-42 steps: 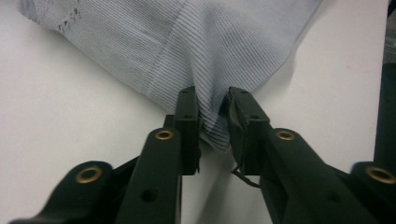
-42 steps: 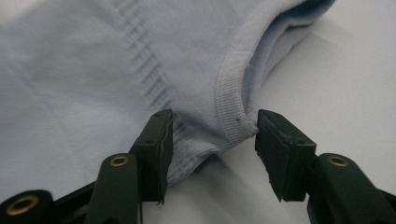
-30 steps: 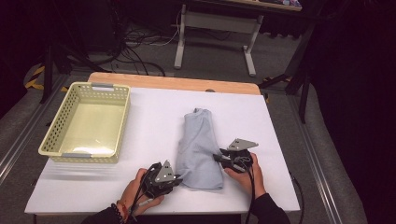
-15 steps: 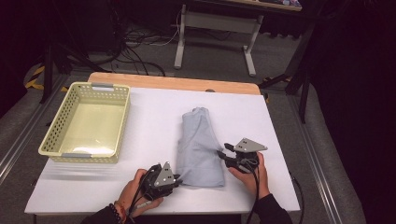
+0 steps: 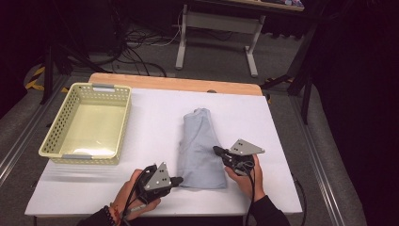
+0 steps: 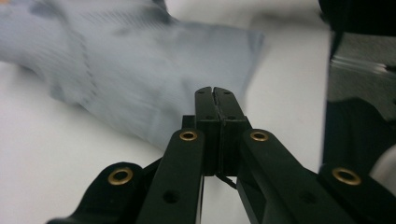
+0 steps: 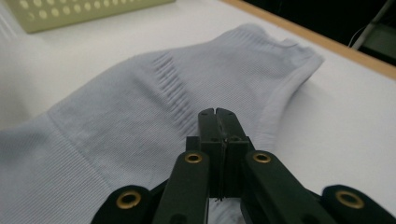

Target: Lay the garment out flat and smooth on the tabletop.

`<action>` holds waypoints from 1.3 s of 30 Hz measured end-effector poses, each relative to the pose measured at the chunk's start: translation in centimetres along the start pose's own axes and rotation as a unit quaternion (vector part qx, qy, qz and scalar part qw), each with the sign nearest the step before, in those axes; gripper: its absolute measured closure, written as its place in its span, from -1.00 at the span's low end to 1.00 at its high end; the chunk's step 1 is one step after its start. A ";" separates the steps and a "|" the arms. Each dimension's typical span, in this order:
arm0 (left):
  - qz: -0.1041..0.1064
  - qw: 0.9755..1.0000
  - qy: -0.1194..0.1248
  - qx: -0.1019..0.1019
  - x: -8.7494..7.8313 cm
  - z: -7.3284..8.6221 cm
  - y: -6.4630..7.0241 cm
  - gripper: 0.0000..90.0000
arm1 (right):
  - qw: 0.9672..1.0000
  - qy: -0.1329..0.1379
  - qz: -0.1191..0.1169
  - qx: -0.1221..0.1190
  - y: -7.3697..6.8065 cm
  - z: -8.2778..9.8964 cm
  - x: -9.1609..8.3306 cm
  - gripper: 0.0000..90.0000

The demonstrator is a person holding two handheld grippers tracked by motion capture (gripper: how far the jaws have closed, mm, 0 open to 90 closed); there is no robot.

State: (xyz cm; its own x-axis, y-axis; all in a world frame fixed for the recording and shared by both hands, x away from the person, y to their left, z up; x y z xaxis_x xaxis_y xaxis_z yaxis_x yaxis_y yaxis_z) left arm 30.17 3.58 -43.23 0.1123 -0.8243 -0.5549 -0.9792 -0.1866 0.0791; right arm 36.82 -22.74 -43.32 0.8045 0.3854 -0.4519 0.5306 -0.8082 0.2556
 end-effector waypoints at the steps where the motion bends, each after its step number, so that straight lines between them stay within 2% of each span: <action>1: -0.005 1.000 0.004 -0.004 0.3 -0.3 -0.5 0.99 | 1.000 -0.006 0.001 -0.004 -0.2 0.2 0.3 1.00; 3: -0.035 0.999 0.002 -0.001 1.1 -0.9 -1.8 0.98 | 1.000 -0.020 0.005 -0.012 -0.4 0.7 1.0 1.00; 4: -0.042 0.999 -0.001 -0.004 1.5 -1.1 -2.6 0.98 | 1.000 -0.027 0.007 -0.013 -0.4 1.0 1.3 1.00; 5: -0.042 0.999 -0.001 -0.004 1.5 -1.1 -2.6 0.98 | 1.000 -0.027 0.007 -0.013 -0.4 1.0 1.3 1.00; 8: -0.070 0.997 -0.003 -0.020 2.9 -1.6 -5.2 0.97 | 0.999 -0.043 0.005 -0.019 -0.6 1.6 1.9 1.00; 11: -0.102 0.995 -0.003 -0.016 3.7 -2.0 -6.8 0.99 | 0.999 -0.049 0.004 -0.022 -0.8 1.9 2.1 1.00; 12: -0.105 0.994 -0.001 -0.023 3.9 -2.0 -7.4 0.99 | 0.998 -0.049 0.003 -0.024 -0.8 2.0 2.1 1.00; 13: -0.108 0.994 -0.013 -0.031 4.5 -1.9 -8.3 0.99 | 0.998 -0.051 0.002 -0.022 -0.8 2.0 2.1 1.00; 15: -0.108 0.993 -0.042 -0.037 5.1 -1.4 -8.9 0.99 | 0.998 -0.055 0.001 -0.022 -0.9 2.2 2.2 1.00; 16: -0.114 0.991 -0.058 -0.038 5.4 -1.1 -8.9 0.99 | 0.998 -0.058 0.000 -0.022 -0.9 2.3 2.2 1.00; 17: -0.114 0.991 -0.058 -0.038 5.4 -1.1 -8.9 0.99 | 0.998 -0.058 0.000 -0.022 -0.9 2.3 2.2 1.00; 18: -0.115 0.990 -0.069 -0.036 5.5 -0.8 -9.0 0.99 | 0.998 -0.060 0.001 -0.025 -1.0 2.4 2.2 1.00; 21: -0.107 0.991 -0.055 -0.050 5.0 -0.5 -9.2 0.99 | 0.998 -0.063 0.003 -0.029 -1.0 2.6 1.9 1.00; 24: -0.106 0.992 -0.038 -0.051 4.1 -0.6 -9.1 0.95 | 0.998 -0.055 0.002 -0.022 -0.8 2.5 1.5 0.93; 28: -0.103 0.994 -0.023 -0.040 2.9 -0.7 -8.7 0.90 | 0.999 -0.035 0.006 -0.005 -0.2 2.2 0.3 0.82; 29: -0.094 0.995 -0.012 -0.036 2.1 -0.8 -8.4 0.87 | 0.999 -0.031 0.008 0.001 0.0 2.1 -0.1 0.74; 30: -0.094 0.995 -0.012 -0.036 2.1 -0.8 -8.4 0.86 | 0.999 -0.031 0.008 0.001 0.0 2.1 -0.1 0.74; 31: -0.092 0.995 -0.004 -0.033 1.4 -0.7 -8.0 0.84 | 1.000 -0.017 0.014 0.013 0.5 1.7 -0.9 0.64; 32: -0.087 0.996 0.000 -0.029 1.1 -0.7 -7.8 0.82 | 1.000 -0.012 0.016 0.015 0.6 1.6 -1.3 0.59; 34: -0.091 0.996 0.002 -0.016 0.5 -0.8 -7.2 0.75 | 0.999 0.001 0.023 0.024 1.0 1.4 -2.1 0.44; 35: -0.091 0.996 0.002 -0.016 0.5 -0.8 -7.2 0.70 | 0.999 0.001 0.023 0.024 1.0 1.4 -2.1 0.44; 37: -0.087 0.996 0.012 -0.002 -0.1 -0.9 -6.5 0.65 | 0.999 0.017 0.026 0.033 1.5 1.3 -3.0 0.34; 38: -0.086 0.996 0.018 0.003 -0.3 -0.9 -6.2 0.56 | 0.999 0.022 0.032 0.036 1.7 1.3 -3.7 0.20; 39: -0.085 0.996 0.022 0.008 -0.5 -0.9 -5.9 0.56 | 0.999 0.022 0.032 0.036 1.7 1.3 -3.7 0.20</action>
State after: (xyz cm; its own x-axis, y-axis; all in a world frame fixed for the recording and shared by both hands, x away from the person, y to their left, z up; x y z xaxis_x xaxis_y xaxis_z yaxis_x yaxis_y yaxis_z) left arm 36.08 4.61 -42.63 0.2837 -0.8047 -0.5216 -0.9481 -0.3169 -0.0268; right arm 34.36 -26.10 -42.33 0.8475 0.3505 -0.3985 0.4594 -0.8605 0.2201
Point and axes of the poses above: each handheld gripper's, and its own axes: x roughly forward along the jaws, z roughly out of its underside, y roughly to its right, the point moved 2 cm from there along x, roughly forward along the jaws, and after that the axes turned 15 degrees about z, right-handed, at the moved point
